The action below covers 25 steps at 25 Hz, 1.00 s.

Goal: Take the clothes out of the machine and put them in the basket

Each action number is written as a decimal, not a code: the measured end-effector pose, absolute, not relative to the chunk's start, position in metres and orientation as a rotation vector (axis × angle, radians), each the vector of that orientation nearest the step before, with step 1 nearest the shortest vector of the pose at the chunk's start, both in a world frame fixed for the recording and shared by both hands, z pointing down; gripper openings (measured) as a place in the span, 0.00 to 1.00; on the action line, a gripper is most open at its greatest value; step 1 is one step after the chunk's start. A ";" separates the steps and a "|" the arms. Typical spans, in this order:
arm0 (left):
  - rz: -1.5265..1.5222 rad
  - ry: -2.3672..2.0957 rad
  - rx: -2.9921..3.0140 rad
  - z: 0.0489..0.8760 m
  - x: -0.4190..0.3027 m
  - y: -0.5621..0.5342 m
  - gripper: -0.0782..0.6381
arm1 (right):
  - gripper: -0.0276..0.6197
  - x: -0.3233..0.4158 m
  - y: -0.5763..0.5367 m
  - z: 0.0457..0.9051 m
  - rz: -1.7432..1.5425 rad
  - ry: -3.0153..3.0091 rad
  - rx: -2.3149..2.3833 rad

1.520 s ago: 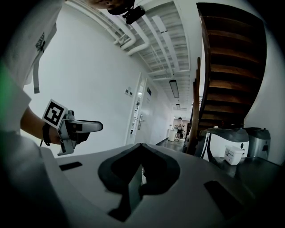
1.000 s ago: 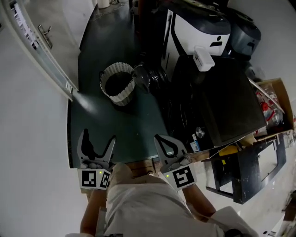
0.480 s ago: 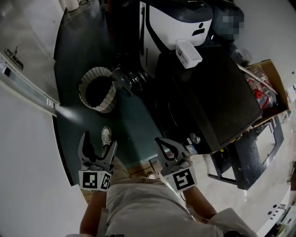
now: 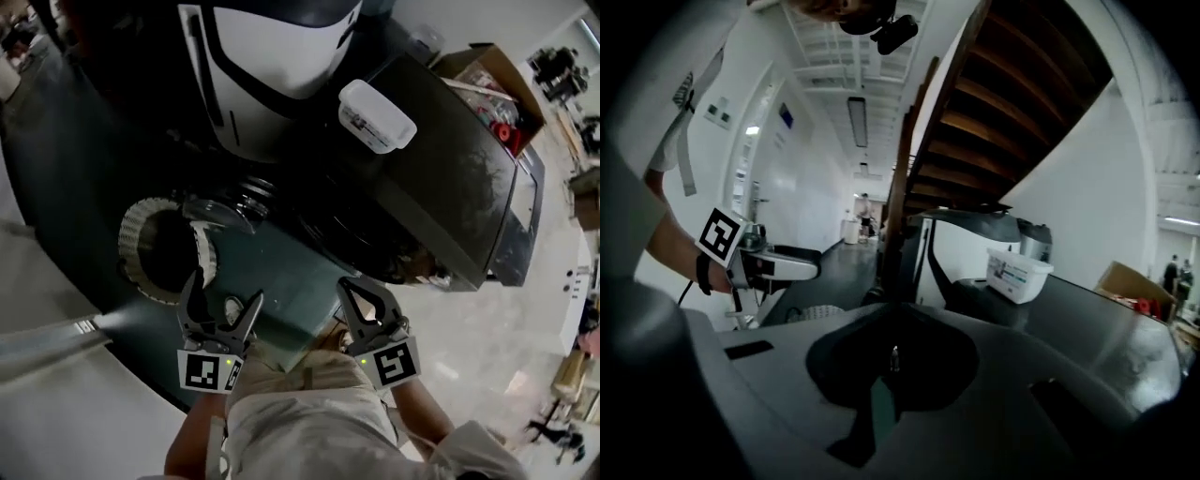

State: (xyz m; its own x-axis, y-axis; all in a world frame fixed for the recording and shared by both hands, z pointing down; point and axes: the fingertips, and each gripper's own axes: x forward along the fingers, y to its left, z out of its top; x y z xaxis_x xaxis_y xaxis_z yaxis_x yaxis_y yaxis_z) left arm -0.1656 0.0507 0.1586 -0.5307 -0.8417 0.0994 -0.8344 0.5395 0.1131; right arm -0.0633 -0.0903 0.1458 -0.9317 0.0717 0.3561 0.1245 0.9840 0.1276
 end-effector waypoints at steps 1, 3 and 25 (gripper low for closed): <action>-0.056 -2.589 1.515 0.152 -0.182 0.048 0.73 | 0.06 -0.070 -0.092 0.140 -0.226 -2.756 -0.072; -0.027 -2.507 1.657 0.140 -0.211 0.037 0.73 | 0.06 -0.074 -0.089 0.128 -0.244 -2.739 0.071; 0.029 -1.659 2.505 0.310 -0.053 -0.153 0.73 | 0.06 0.036 -0.147 0.276 -0.161 -2.609 0.877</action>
State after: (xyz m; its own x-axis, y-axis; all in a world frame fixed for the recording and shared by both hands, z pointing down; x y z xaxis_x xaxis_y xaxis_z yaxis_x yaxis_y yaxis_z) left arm -0.0535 -0.1528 0.3102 0.3929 -0.9151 0.0912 -0.9177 -0.3837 0.1028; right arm 0.0360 -0.1471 0.2764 -0.7321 -0.6020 0.3188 -0.5581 0.7984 0.2260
